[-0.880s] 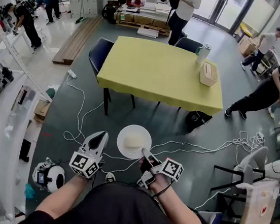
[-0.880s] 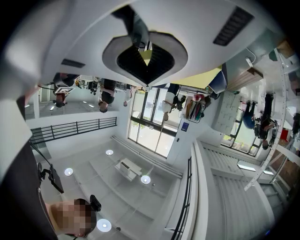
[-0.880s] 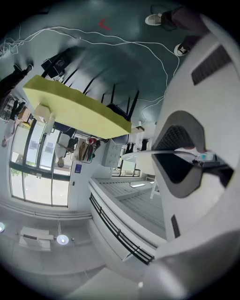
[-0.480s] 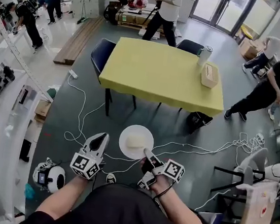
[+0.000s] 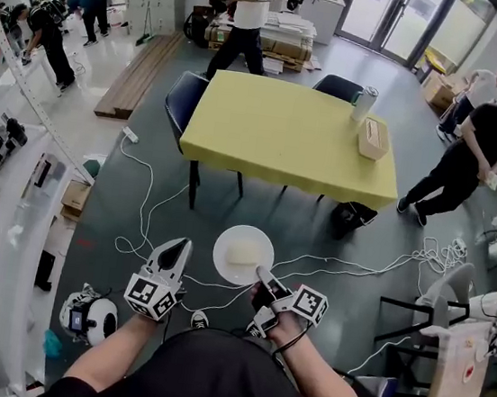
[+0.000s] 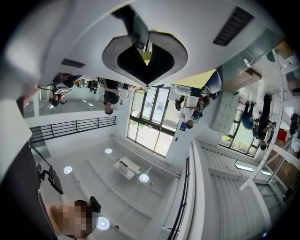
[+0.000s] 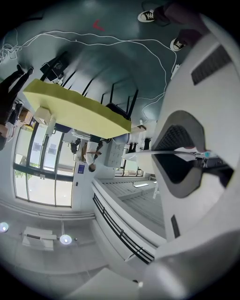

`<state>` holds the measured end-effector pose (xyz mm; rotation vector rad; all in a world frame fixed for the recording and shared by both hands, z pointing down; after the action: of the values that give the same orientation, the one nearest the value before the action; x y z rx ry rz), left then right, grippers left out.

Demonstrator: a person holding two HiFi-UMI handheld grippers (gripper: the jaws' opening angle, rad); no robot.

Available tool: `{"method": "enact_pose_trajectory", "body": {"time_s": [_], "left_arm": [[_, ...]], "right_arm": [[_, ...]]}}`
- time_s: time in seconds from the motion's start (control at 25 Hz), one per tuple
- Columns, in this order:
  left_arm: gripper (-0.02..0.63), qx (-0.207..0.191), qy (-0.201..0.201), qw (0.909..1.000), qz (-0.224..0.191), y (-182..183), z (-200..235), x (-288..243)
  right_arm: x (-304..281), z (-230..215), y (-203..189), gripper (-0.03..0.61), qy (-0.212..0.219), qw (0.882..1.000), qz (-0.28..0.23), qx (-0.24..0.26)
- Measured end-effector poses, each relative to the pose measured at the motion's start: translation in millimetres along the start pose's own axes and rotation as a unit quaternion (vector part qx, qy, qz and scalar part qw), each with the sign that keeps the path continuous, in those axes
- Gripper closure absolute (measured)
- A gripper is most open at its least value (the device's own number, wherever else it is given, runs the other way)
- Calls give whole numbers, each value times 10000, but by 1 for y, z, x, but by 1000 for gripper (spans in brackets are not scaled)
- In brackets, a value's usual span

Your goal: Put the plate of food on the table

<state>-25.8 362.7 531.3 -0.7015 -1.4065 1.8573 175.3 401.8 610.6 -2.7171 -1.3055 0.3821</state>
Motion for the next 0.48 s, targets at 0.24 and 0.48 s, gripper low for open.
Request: {"method": "enact_pose_trajectory", "body": {"time_s": [0.24,0.48], "left_arm": [[606,39,-17,10000,-9,3,26,18],[606,39,55,10000,-36,5,54,36]], "right_arm": [[-18,8,-18,557,14,10000,-89,-11],[-36,15,-35,557,35,9999,-131,58]]}}
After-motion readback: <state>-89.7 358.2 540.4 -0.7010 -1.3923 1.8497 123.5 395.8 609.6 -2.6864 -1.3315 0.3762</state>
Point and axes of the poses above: the fingertips, and each gripper's own axes: x backward along the fingers, z to its left, y out of its top, the point moved 1 cm from there along x, backward along the fingers, and after that the axes turned 2 degrees about x, right-handed, at the moved point
